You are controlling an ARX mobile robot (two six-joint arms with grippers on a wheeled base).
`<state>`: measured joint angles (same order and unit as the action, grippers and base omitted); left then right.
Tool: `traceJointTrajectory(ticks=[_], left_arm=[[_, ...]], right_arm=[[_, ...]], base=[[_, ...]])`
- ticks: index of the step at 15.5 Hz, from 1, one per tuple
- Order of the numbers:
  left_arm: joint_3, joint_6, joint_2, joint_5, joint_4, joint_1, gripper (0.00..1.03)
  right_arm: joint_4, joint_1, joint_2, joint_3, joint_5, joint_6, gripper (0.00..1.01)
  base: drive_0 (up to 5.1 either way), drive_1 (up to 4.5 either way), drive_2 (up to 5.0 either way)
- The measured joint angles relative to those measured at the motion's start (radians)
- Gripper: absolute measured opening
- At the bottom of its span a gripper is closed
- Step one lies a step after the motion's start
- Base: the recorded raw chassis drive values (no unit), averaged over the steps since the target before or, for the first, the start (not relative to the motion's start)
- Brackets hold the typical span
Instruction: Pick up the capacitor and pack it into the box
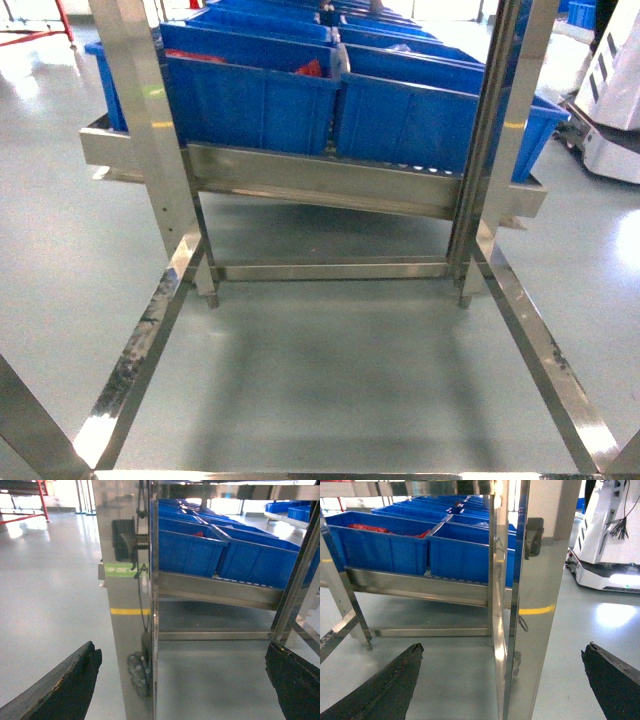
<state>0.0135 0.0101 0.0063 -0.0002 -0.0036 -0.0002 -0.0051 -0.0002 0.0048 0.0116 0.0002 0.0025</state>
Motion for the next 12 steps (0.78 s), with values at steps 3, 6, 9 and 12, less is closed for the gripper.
traceJointTrajectory(ticks=[3, 6, 9, 12], left_arm=[[0.000, 0.000, 0.000, 0.000, 0.000, 0.000, 0.98], [0.000, 0.000, 0.000, 0.000, 0.000, 0.000, 0.98], [0.000, 0.000, 0.000, 0.000, 0.000, 0.000, 0.98], [0.000, 0.000, 0.000, 0.000, 0.000, 0.000, 0.98]], right_arm=[[0.000, 0.000, 0.000, 0.000, 0.000, 0.000, 0.98], [0.000, 0.000, 0.000, 0.000, 0.000, 0.000, 0.98], [0.000, 0.000, 0.000, 0.000, 0.000, 0.000, 0.98], [0.000, 0.000, 0.000, 0.000, 0.000, 0.000, 0.98]], base=[[0.0, 0.00, 0.0], [0.0, 0.00, 0.0], [0.0, 0.00, 0.0], [0.0, 0.00, 0.0]])
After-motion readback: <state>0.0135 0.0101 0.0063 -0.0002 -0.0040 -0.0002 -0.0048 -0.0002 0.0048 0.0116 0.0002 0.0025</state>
